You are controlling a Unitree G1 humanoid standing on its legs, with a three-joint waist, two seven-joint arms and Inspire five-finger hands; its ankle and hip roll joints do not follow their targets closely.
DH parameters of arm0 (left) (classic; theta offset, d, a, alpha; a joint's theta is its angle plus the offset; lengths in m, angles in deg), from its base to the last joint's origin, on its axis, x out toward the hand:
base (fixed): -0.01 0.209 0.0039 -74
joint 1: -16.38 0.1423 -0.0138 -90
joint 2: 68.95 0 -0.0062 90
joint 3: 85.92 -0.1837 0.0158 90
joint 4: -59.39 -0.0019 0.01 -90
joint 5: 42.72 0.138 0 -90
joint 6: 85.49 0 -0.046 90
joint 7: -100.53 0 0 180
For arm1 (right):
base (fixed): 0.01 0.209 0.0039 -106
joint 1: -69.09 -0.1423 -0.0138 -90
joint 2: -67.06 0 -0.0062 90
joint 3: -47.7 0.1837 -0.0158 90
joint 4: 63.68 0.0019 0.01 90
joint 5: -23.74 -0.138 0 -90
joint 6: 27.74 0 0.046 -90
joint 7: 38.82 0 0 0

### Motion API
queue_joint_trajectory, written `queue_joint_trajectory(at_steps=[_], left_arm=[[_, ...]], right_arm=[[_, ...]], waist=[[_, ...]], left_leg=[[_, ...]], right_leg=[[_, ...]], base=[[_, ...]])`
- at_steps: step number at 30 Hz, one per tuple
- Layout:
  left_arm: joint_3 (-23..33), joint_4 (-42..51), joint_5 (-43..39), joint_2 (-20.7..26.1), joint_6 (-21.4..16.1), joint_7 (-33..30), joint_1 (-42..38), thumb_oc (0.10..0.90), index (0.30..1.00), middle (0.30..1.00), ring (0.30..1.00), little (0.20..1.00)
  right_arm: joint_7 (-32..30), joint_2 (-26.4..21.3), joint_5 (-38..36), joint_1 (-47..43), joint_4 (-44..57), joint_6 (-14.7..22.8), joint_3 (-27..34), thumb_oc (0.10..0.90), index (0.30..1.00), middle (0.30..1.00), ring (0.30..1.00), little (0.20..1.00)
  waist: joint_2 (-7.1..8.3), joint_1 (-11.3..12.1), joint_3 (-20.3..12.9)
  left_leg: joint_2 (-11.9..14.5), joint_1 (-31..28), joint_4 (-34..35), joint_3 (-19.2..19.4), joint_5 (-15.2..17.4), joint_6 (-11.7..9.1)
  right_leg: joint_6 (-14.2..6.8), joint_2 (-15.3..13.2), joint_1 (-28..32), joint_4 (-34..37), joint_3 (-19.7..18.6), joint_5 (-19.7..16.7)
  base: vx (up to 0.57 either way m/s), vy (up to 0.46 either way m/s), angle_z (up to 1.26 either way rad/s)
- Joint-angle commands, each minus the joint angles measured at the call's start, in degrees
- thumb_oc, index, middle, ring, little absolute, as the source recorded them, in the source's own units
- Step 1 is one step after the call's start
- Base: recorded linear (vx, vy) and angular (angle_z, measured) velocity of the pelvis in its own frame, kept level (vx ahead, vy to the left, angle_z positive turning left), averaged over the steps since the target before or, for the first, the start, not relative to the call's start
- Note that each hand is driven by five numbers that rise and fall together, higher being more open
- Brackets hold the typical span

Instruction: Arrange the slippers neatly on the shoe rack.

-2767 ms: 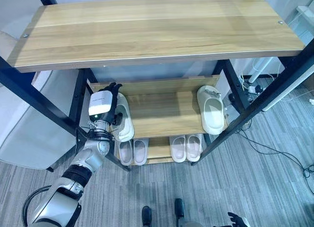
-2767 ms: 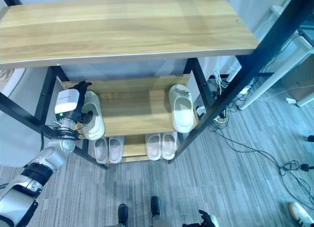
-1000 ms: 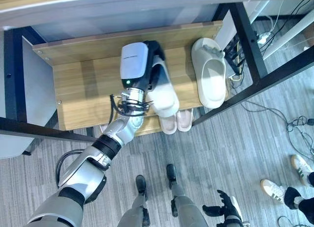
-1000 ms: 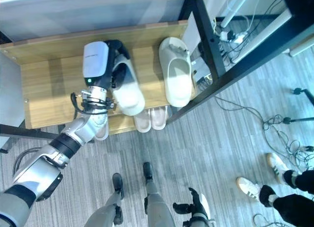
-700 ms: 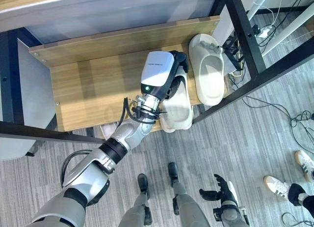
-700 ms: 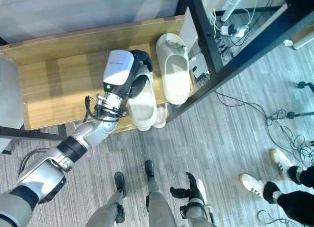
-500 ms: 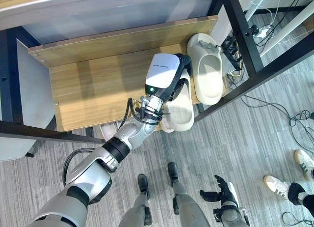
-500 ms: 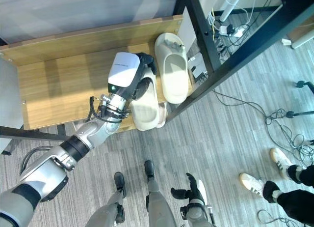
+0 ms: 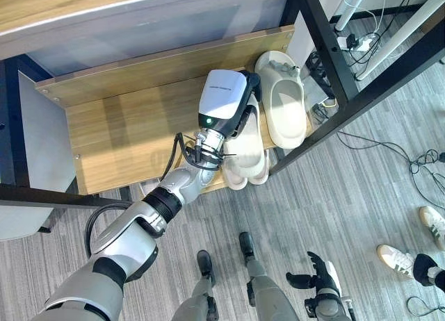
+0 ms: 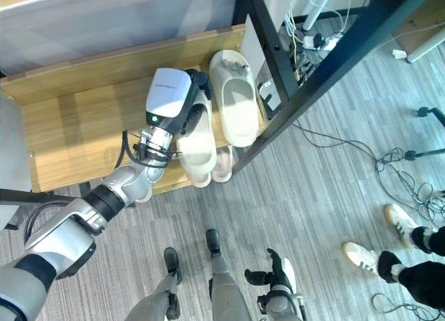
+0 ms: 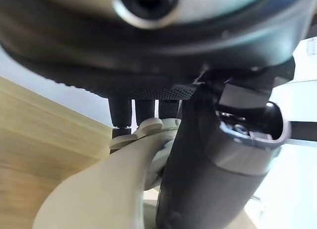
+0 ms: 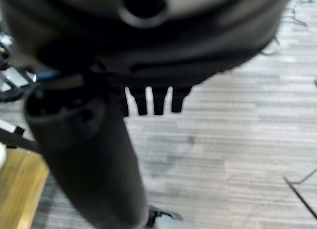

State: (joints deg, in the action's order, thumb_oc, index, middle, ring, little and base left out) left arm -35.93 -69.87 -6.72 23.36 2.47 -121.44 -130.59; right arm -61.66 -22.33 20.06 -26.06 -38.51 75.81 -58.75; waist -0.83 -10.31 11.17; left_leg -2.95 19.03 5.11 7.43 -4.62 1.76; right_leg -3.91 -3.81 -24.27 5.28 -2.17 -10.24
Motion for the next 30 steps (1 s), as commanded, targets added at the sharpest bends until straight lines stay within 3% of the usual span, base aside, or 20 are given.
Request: queue_joint_trajectory(at_steps=[1, 9, 26, 27, 28, 30], left_arm=[[3.6, -0.8, 0.5, 0.0, -0.1, -3.9, -4.3, 0.4, 0.3, 0.3, 0.3, 0.3], [5.5, -0.2, -1.0, 0.8, 0.3, -5.0, -4.3, 0.4, 0.3, 0.3, 0.3, 0.3], [1.5, -4.2, -2.3, 0.5, 0.3, -3.1, -14.3, 0.4, 0.3, 0.3, 0.3, 0.3], [1.4, -4.7, -2.4, 0.3, 0.4, -2.7, -14.8, 0.541, 0.512, 0.512, 0.512, 0.512], [1.7, -4.8, -2.6, -0.1, 0.4, -2.5, -15.1, 0.8, 0.9, 0.9, 0.9, 0.9], [2.9, -4.3, -3.3, -0.6, 0.3, -3.0, -14.6, 0.8, 0.9, 0.9, 0.9, 0.9]], right_arm=[[-2.3, -5.5, -0.7, 4.3, -0.5, 0.8, 1.5, 0.8, 0.9, 0.9, 0.9, 0.9], [-2.4, -5.0, -0.6, 3.7, -0.7, 0.3, 1.2, 0.8, 0.9, 0.9, 0.9, 0.9], [-3.0, -5.8, -1.4, 2.3, -1.2, 0.4, 1.2, 0.8, 0.9, 0.9, 0.9, 0.9], [-3.1, -5.8, -1.3, 2.1, -1.1, 0.3, 1.0, 0.8, 0.9, 0.9, 0.9, 0.9], [-3.1, -5.7, -1.3, 1.8, -1.1, 0.3, 1.0, 0.8, 0.9, 0.9, 0.9, 0.9], [-3.0, -5.4, -1.4, 1.9, -0.9, 0.3, 1.0, 0.8, 0.9, 0.9, 0.9, 0.9]], waist=[[-0.86, 0.8, -2.9], [-0.75, 0.9, -3.0], [-0.2, -0.4, -1.8], [-0.2, -0.5, -1.8], [-0.26, -0.3, -1.8], [-0.21, -0.2, -1.8]], left_leg=[[1.4, 0.6, -0.1, -2.9, 3.2, -3.6], [1.5, 0.6, -0.1, -3.0, 3.1, -3.7], [1.5, 3.4, -0.1, -2.3, 2.4, -3.8], [1.5, 3.6, -0.1, -2.2, 2.4, -3.8], [1.5, 3.6, -0.1, -2.2, 2.4, -3.8], [1.5, 3.4, -0.1, -2.4, 2.4, -3.8]], right_leg=[[-5.1, -1.2, 1.5, -0.9, 0.5, 3.9], [-4.8, -1.3, 1.4, -1.0, 0.8, 3.9], [-5.0, -1.2, -1.5, -1.0, 0.5, 3.1], [-5.0, -1.3, -1.6, -1.0, 0.5, 3.0], [-5.0, -1.2, -1.6, -0.9, 0.6, 3.0], [-5.0, -1.2, -1.4, -0.9, 0.7, 3.2]], base=[[0.0, 0.0, 0.0], [0.0, 0.0, 0.0], [0.0, -0.001, 0.0], [0.0, 0.0, 0.0], [0.0, 0.0, 0.0], [0.0, 0.0, 0.0]])
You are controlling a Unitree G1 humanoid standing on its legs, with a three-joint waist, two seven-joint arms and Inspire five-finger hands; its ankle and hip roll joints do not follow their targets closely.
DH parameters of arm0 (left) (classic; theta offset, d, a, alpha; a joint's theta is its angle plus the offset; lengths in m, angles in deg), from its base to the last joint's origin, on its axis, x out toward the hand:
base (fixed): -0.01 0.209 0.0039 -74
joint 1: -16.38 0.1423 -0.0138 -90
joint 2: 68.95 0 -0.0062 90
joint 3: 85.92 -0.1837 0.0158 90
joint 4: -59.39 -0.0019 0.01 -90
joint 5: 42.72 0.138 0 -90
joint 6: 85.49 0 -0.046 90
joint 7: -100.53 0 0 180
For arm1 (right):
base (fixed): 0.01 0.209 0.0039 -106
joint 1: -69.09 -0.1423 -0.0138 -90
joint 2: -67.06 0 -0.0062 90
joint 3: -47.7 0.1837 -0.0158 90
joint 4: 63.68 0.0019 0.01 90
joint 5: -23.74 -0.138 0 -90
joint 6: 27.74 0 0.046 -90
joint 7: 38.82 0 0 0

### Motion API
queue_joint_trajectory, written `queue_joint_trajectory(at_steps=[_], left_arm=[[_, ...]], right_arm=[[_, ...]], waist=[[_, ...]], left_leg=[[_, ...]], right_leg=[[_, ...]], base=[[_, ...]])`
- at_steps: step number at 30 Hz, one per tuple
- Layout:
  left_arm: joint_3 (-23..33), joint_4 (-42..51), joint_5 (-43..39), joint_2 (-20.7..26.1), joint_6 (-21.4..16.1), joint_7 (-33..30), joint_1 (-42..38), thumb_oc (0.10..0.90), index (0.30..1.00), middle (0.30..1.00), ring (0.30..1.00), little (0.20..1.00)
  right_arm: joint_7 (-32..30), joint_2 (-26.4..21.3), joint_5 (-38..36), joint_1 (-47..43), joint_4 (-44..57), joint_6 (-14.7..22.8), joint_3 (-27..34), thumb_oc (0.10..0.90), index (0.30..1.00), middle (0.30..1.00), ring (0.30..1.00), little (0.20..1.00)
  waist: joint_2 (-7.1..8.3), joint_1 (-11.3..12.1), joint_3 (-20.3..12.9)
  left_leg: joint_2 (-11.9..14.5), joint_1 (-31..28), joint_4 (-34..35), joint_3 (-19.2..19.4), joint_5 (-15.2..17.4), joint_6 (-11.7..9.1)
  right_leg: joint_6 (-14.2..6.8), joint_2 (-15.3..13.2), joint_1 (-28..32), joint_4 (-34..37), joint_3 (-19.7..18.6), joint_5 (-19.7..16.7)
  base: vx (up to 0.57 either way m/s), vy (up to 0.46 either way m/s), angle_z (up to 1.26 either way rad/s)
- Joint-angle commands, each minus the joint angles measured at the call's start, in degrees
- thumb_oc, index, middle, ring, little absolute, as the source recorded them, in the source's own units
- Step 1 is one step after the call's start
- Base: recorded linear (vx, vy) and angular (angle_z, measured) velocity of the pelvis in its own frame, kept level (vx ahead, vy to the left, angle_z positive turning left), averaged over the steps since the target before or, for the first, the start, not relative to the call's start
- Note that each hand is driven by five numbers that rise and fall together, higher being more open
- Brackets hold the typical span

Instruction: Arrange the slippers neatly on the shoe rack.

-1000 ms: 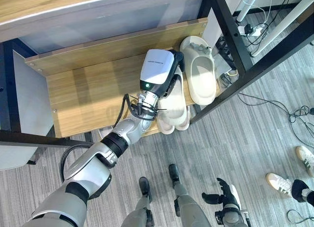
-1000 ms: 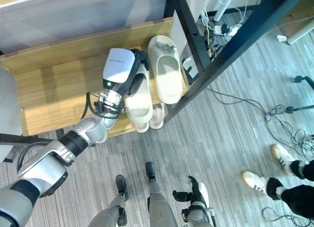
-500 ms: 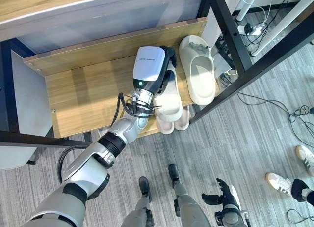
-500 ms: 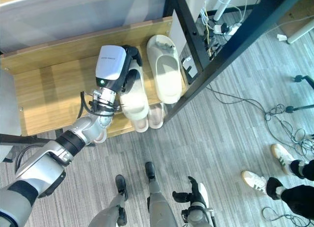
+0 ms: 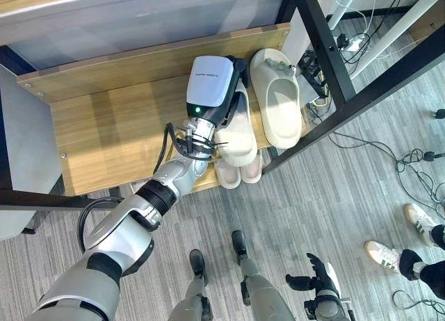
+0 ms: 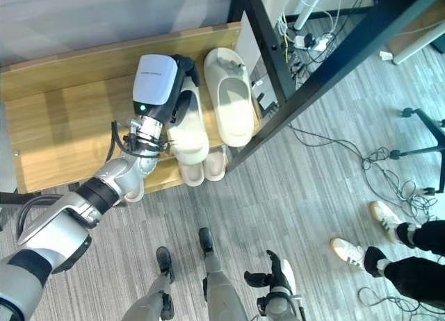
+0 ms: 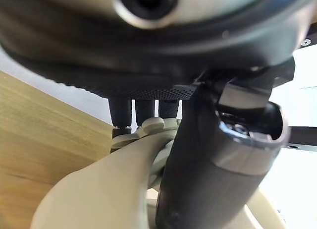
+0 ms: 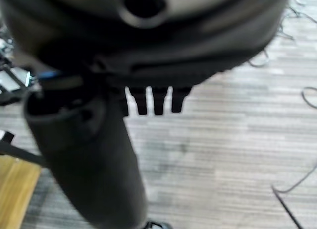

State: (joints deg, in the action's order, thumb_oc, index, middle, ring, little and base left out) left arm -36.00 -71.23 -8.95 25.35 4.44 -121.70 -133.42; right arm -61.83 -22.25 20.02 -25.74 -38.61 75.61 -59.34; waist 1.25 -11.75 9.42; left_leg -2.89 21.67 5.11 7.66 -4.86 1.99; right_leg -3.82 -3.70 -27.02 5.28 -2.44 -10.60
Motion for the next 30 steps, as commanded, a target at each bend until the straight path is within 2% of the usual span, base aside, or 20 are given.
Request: queue_joint_trajectory(at_steps=[1, 6, 13, 23, 30], left_arm=[[2.9, -2.9, -1.0, -2.6, -1.7, -2.7, -11.7, 0.8, 0.9, 0.9, 0.9, 0.9], [5.4, 1.9, -1.0, -2.2, -1.9, -3.5, -9.3, 0.8, 0.9, 0.9, 0.9, 0.9], [5.4, 9.4, -0.8, -2.1, -5.1, -1.2, -5.8, 0.8, 0.9, 0.9, 0.9, 0.9], [7.3, 14.6, -5.1, -3.8, -7.9, 3.2, -1.1, 0.8, 0.9, 0.9, 0.9, 0.9], [7.6, 13.9, -7.7, -5.3, -8.5, 5.4, -0.1, 0.8, 0.9, 0.9, 0.9, 0.9]], right_arm=[[-2.8, -5.5, -1.4, 1.6, -0.8, 0.5, 1.6, 0.8, 0.9, 0.9, 0.9, 0.9], [-2.3, -4.7, -1.3, 2.6, -0.2, 0.8, 1.5, 0.8, 0.9, 0.9, 0.9, 0.9], [-2.1, -4.6, -1.2, 1.1, -0.3, 0.1, 1.7, 0.8, 0.9, 0.9, 0.9, 0.9], [-1.2, -3.9, -0.9, 1.3, -0.6, -1.4, 2.0, 0.8, 0.9, 0.9, 0.9, 0.9], [-0.8, -3.7, -1.5, 0.9, -1.0, -2.3, 2.4, 0.8, 0.9, 0.9, 0.9, 0.9]], waist=[[-2.3, 1.2, -0.1], [-2.29, 1.5, -0.2], [-1.97, 2.3, -0.3], [-1.78, 3.2, -0.4], [-1.96, 3.8, -0.3]], left_leg=[[1.5, 0.8, -0.1, -2.6, 2.7, -4.0], [1.4, 0.2, -0.1, -3.0, 2.8, -4.0], [1.4, -0.7, -0.1, -3.2, 3.0, -4.0], [1.4, -1.6, -0.1, -3.2, 2.8, -3.9], [1.2, -1.6, -0.1, -3.4, 2.4, -4.0]], right_leg=[[-5.1, -1.3, 1.3, -0.9, 1.0, 3.5], [-4.9, -1.3, 2.0, -1.0, 1.2, 3.9], [-4.7, -1.3, 2.8, -1.1, 1.6, 4.1], [-4.4, -1.3, 3.5, -1.2, 1.5, 4.2], [-4.2, -1.3, 3.5, -1.3, 1.7, 4.1]], base=[[0.0, 0.0, 0.0], [0.0, 0.0, 0.0], [0.0, -0.001, 0.01], [0.0, -0.001, 0.0], [-0.02, -0.011, 0.01]])
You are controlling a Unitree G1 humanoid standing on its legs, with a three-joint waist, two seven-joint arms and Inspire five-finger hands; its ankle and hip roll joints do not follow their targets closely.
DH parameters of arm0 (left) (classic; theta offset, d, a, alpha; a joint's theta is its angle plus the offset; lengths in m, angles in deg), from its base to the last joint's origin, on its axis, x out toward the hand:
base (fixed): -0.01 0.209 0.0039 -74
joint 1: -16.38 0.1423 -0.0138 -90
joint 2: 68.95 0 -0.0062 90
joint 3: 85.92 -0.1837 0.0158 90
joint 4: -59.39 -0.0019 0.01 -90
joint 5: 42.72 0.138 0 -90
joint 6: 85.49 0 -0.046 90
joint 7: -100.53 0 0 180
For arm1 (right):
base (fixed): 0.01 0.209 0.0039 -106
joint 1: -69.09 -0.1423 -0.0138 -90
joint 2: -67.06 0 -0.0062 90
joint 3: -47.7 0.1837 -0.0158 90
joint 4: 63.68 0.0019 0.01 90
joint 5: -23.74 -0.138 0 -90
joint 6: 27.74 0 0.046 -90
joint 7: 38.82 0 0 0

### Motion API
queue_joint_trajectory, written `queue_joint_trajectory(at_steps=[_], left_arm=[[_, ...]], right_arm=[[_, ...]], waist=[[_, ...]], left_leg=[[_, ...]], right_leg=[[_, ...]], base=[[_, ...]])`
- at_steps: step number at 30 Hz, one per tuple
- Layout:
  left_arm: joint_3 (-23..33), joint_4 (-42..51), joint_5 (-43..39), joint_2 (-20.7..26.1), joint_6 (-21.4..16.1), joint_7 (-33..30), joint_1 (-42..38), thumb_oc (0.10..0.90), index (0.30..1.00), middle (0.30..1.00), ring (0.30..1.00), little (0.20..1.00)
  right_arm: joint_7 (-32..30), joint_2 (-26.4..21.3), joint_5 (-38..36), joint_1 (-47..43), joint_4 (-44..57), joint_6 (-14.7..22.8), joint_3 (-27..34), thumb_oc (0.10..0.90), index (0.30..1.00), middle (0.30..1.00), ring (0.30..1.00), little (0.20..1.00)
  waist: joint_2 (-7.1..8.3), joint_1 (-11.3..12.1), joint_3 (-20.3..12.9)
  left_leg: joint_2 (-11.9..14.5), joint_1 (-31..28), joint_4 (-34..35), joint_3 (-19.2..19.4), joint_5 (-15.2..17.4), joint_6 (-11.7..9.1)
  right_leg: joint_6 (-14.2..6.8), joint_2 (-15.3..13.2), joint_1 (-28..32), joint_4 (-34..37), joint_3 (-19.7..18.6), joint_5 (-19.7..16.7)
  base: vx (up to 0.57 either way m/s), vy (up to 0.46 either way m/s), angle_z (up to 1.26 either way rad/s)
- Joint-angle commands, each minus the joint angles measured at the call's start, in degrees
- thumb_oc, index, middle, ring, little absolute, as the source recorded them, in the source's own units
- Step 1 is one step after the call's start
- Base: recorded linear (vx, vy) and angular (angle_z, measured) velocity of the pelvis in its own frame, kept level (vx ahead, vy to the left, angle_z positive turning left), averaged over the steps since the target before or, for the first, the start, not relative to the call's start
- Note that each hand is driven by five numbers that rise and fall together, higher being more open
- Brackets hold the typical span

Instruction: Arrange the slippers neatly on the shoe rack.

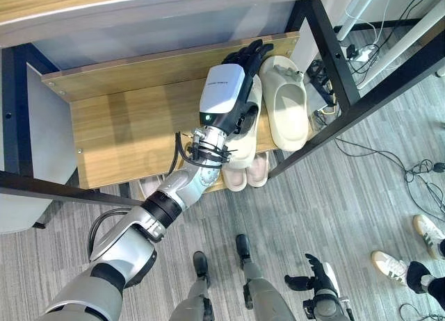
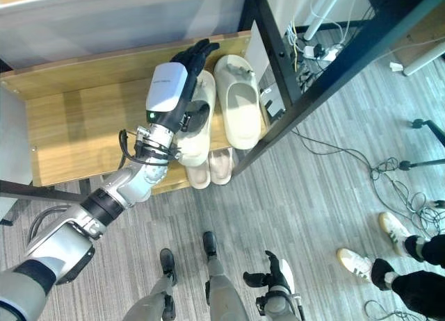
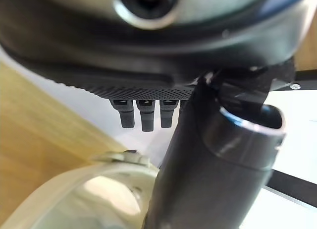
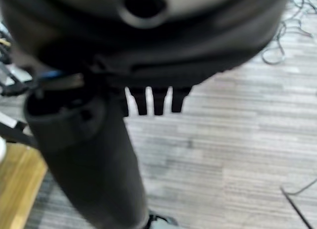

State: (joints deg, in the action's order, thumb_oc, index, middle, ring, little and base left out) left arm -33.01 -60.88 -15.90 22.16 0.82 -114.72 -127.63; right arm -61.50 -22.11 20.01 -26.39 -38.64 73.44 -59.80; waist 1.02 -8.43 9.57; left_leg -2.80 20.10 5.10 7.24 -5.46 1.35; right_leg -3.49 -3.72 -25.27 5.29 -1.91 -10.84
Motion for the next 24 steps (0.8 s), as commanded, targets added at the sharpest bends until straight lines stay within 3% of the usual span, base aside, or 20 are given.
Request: queue_joint_trajectory(at_steps=[1, 13, 20, 24], left_arm=[[5.1, 4.7, -1.1, -1.8, -5.1, -1.7, -5.1, 0.8, 0.9, 0.9, 0.9, 0.9], [7.4, 9.7, 1.7, 1.9, -4.0, -1.3, -3.0, 0.8, 0.9, 0.9, 0.9, 0.9], [12.2, 16.3, -0.7, 5.6, -5.6, 0.9, 8.8, 0.8, 0.9, 0.9, 0.9, 0.9], [15.0, 18.9, -6.8, 6.0, -7.1, 4.1, 17.2, 0.8, 0.9, 0.9, 0.9, 0.9]], right_arm=[[-0.9, -3.8, -1.7, 1.7, -1.0, -0.1, 3.0, 0.8, 0.9, 0.9, 0.9, 0.9], [-0.3, -3.2, -2.3, 2.0, -1.5, -0.7, 3.7, 0.8, 0.9, 0.9, 0.9, 0.9], [0.5, -1.3, -2.6, 2.7, -2.4, -1.9, 4.8, 0.8, 0.9, 0.9, 0.9, 0.9], [0.9, -0.2, -2.9, 3.1, -2.9, -2.8, 5.4, 0.8, 0.9, 0.9, 0.9, 0.9]], waist=[[-1.77, 0.7, -0.5], [-2.04, 2.0, -2.0], [-1.93, 3.5, -3.0], [-1.88, 4.7, -3.5]], left_leg=[[1.1, 0.0, -0.1, -3.1, 2.9, -3.3], [1.2, -1.0, -0.1, -3.5, 2.6, -3.4], [1.0, -5.5, -0.1, -3.9, 2.9, -3.3], [1.0, -7.4, -0.1, -4.5, 2.8, -3.2]], right_leg=[[-4.5, -1.3, 1.8, -1.2, 1.2, 4.3], [-4.4, -1.1, 3.4, -1.1, 1.8, 4.6], [-4.2, -0.7, 8.5, -1.0, 3.1, 5.7], [-4.0, -0.9, 10.8, -0.9, 4.2, 6.1]], base=[[-0.03, -0.015, 0.01], [0.0, -0.003, 0.0], [0.03, -0.011, 0.07], [0.01, -0.012, 0.11]])
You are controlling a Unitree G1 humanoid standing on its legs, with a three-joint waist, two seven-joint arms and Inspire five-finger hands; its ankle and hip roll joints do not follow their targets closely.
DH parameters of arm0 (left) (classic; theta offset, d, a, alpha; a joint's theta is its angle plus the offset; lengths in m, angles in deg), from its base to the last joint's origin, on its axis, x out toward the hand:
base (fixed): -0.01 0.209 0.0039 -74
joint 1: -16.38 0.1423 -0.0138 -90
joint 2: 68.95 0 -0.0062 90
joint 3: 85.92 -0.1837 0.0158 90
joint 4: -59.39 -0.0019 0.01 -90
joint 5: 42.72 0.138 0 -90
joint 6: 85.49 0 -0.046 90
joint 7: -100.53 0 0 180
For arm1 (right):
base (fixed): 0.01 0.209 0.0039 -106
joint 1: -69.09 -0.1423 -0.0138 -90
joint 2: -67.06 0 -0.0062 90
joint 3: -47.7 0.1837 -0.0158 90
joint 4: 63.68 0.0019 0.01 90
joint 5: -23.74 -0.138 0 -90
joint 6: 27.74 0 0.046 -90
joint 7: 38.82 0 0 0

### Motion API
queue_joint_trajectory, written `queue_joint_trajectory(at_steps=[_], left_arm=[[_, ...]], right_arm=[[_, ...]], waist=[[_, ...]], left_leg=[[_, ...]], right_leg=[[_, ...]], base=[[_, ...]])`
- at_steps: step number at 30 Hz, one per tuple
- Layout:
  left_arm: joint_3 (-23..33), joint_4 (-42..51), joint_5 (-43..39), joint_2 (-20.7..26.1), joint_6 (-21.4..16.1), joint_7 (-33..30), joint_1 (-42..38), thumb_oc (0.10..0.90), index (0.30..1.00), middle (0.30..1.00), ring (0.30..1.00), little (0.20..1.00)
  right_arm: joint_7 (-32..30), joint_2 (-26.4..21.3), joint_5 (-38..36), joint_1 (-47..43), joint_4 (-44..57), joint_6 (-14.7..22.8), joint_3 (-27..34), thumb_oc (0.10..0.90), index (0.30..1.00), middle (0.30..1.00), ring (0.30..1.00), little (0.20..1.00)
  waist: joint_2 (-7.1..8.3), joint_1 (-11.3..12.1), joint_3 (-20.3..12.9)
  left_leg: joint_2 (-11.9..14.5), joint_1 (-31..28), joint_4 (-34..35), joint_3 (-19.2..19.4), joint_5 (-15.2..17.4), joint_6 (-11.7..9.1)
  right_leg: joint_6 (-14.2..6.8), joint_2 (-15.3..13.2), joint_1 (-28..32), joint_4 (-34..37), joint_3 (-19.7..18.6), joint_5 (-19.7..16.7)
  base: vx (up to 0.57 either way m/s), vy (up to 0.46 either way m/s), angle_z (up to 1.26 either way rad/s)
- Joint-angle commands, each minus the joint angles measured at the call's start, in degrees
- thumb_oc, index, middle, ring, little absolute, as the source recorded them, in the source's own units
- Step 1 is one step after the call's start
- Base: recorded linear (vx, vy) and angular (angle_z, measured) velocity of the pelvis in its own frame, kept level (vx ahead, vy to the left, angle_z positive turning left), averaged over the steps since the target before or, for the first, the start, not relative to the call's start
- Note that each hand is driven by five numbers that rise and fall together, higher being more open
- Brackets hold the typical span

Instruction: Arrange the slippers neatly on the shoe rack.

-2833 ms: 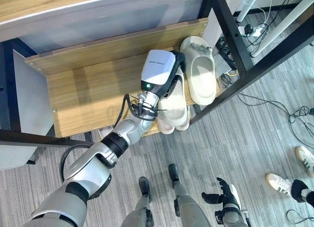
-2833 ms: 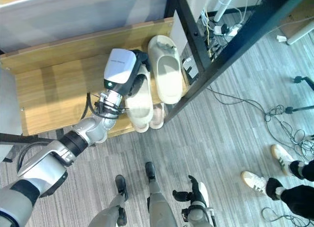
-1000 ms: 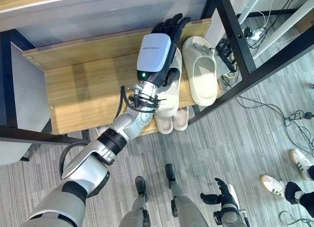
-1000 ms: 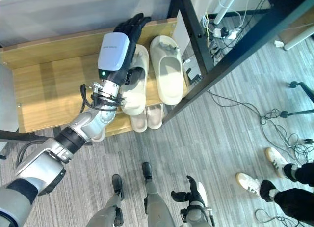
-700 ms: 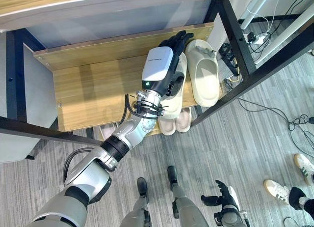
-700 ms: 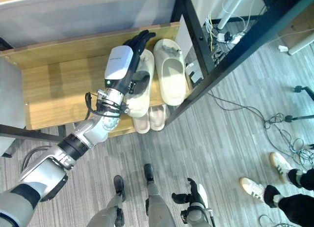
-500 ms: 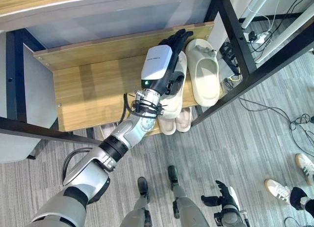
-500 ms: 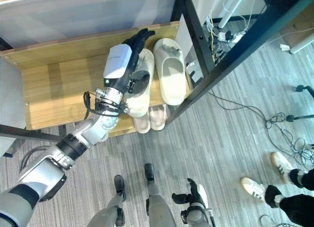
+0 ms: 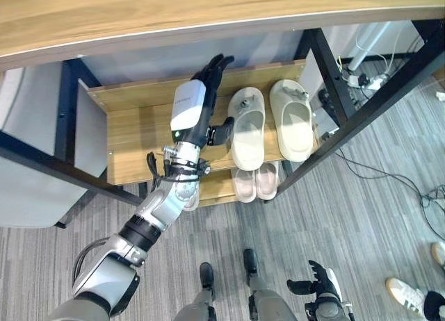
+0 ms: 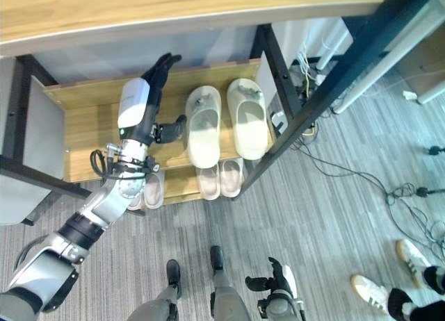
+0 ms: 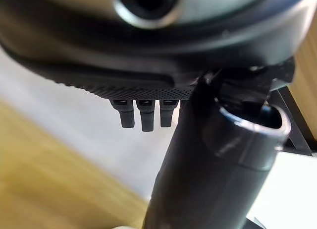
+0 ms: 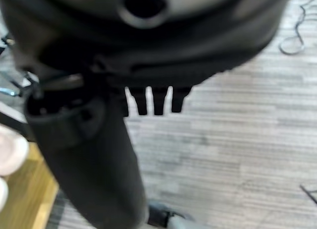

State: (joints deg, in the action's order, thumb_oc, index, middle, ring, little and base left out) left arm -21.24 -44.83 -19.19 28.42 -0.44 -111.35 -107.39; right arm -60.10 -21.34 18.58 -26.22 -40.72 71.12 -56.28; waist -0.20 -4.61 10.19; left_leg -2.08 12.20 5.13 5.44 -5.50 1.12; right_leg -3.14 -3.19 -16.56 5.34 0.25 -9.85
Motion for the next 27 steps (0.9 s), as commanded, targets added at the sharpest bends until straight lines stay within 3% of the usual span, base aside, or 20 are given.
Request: queue_joint_trajectory(at_steps=[1, 11, 27], left_arm=[[3.3, 3.0, -3.6, -0.2, -5.8, 0.9, -2.9, 0.8, 0.9, 0.9, 0.9, 0.9], [1.2, 1.6, -11.6, -1.7, -7.4, 8.1, 4.1, 0.8, 0.9, 0.9, 0.9, 0.9], [-7.3, -7.3, -20.5, -8.7, -6.3, 12.7, -1.8, 0.8, 0.9, 0.9, 0.9, 0.9]], right_arm=[[-0.5, -1.0, -1.4, 3.0, -0.8, -0.5, 1.9, 0.8, 0.9, 0.9, 0.9, 0.9], [-0.1, -0.1, -1.8, 4.0, -0.4, -1.3, 1.8, 0.8, 0.9, 0.9, 0.9, 0.9], [-0.1, 0.9, -1.6, 3.8, 1.7, -1.7, -0.7, 0.8, 0.9, 0.9, 0.9, 0.9]], waist=[[-0.67, 0.8, -4.1], [-0.97, 1.3, -4.6], [-1.64, -0.7, -4.9]], left_leg=[[0.3, 0.4, -0.1, -2.7, 2.9, -3.0], [0.3, -0.6, -0.1, -2.8, 2.7, -2.7], [0.8, 0.7, -0.1, -1.9, 2.4, -2.6]], right_leg=[[-4.4, -1.4, 2.2, -1.0, 2.0, 5.1], [-4.6, -1.7, 3.4, -0.9, 2.6, 5.0], [-4.5, -1.5, 1.3, -1.1, 1.4, 4.4]], base=[[0.0, -0.009, 0.08], [-0.01, -0.001, 0.06], [0.0, -0.004, -0.04]])
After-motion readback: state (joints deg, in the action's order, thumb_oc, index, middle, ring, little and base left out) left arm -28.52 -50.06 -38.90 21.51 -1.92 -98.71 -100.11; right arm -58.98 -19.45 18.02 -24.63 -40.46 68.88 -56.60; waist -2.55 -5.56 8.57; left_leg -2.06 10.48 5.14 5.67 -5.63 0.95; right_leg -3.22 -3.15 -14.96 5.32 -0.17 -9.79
